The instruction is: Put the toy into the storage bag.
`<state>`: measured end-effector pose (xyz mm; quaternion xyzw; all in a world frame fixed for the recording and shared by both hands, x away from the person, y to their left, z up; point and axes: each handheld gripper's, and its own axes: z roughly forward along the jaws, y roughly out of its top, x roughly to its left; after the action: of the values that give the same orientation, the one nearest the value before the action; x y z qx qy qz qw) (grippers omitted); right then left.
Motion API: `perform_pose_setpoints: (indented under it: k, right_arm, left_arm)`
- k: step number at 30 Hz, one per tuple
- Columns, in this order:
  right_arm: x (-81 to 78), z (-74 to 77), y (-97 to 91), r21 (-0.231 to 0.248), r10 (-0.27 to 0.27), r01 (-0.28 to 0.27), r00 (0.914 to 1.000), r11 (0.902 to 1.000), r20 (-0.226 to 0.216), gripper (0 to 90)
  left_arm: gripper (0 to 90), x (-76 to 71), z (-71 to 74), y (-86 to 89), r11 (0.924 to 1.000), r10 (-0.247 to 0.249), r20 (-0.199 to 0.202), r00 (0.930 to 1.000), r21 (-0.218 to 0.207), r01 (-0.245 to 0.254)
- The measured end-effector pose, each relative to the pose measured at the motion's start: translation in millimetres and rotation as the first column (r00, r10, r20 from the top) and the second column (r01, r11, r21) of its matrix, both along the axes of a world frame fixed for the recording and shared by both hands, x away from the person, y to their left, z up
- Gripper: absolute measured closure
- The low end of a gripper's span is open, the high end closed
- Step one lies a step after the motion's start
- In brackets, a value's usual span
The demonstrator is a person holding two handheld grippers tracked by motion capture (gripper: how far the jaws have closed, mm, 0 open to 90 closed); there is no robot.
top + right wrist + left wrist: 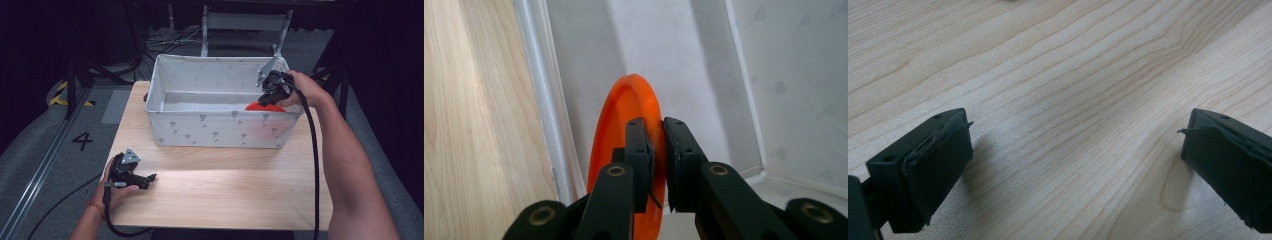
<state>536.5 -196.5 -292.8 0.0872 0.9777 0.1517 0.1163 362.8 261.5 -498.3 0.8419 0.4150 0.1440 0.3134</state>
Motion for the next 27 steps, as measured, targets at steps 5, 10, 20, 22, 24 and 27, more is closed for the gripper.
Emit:
perform_pose_setpoints:
  k: [5,10,20,22,24,27]
  right_arm:
    - [1.8,-6.2,1.0,-0.029,-0.005,0.005,0.9998,0.9996,-0.020,82.2]
    - [5.4,-14.5,0.3,-0.051,-0.012,0.010,0.9991,0.9986,-0.041,82.2]
    - [10.3,-27.0,-4.0,-0.115,-0.057,0.047,0.9951,0.9923,-0.080,81.7]
    - [10.5,-28.0,-4.7,-0.119,-0.061,0.051,0.9948,0.9915,-0.082,81.6]
    - [11.3,-28.7,-6.6,-0.117,-0.072,0.063,0.9944,0.9912,-0.077,82.0]
    - [10.9,-28.4,-8.2,-0.109,-0.082,0.075,0.9945,0.9912,-0.064,80.9]
  left_arm:
    - [0.4,-0.1,0.2,0.3,1.0000,-0.002,-0.004,1.0000,0.000,0.002]
    - [0.4,-0.2,0.0,0.0,1.0000,-0.001,-0.009,1.0000,-0.005,0.001]
    - [0.4,0.4,0.0,0.3,1.0000,-0.007,-0.005,1.0000,-0.002,0.007]
    - [0.4,0.5,0.1,0.4,1.0000,-0.008,-0.003,1.0000,0.000,0.008]
    - [0.4,1.0,0.2,0.7,0.9999,-0.010,0.002,0.9999,0.004,0.010]
    - [0.3,1.3,0.1,0.6,0.9999,-0.013,0.001,0.9999,0.003,0.013]
